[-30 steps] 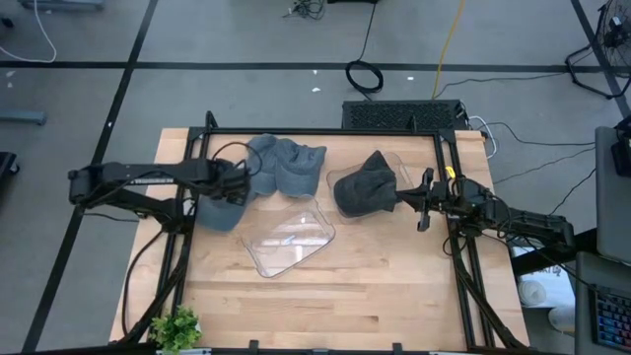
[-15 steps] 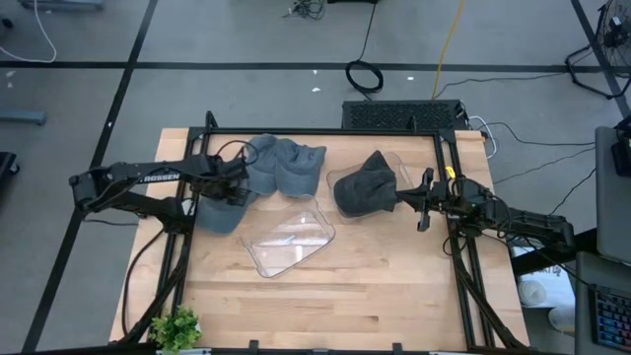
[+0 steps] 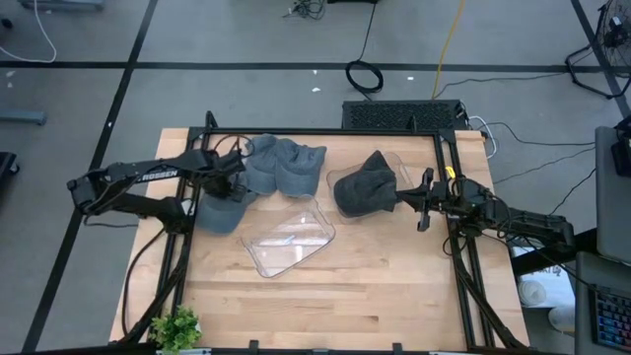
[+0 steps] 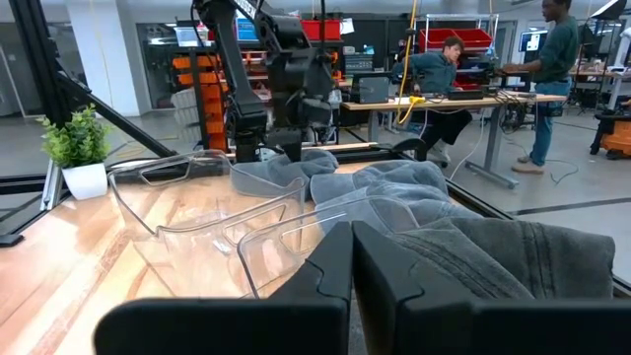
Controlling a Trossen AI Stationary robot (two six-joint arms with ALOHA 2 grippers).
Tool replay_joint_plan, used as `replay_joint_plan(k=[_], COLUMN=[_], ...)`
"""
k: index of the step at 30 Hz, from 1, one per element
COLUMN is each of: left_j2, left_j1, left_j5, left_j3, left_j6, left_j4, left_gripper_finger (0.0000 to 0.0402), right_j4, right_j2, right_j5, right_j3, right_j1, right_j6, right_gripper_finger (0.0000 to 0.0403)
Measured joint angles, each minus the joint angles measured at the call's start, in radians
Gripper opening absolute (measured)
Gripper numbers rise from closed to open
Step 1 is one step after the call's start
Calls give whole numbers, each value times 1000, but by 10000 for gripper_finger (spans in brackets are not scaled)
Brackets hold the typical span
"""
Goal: Pick & Place hat
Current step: Put the bottom blue cap into the bottom transparent bin
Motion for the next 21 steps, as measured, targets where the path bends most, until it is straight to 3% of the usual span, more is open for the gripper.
replay_joint_plan(k=[5, 11, 14, 16, 21], left_j2=[-66, -151, -182, -193, -188], left_j1=[-45, -181, -262, -307, -386], left_j5=[45, 106, 108, 57, -75], left_j3=[71, 131, 126, 116, 68], left_j6=[42, 9, -83, -141, -122], left_j4=[-15, -207, -274, -282, -156], left_gripper_finger=[5, 39, 74, 106, 198], right_j4=[0, 0, 0, 0, 0], right_j2=[0, 0, 0, 0, 0], right_j5=[0, 0, 0, 0, 0], right_j3=[0, 0, 0, 0, 0], right_j1=[0, 0, 0, 0, 0], right_j6=[0, 0, 0, 0, 0], right_gripper_finger=[0, 0, 0, 0, 0])
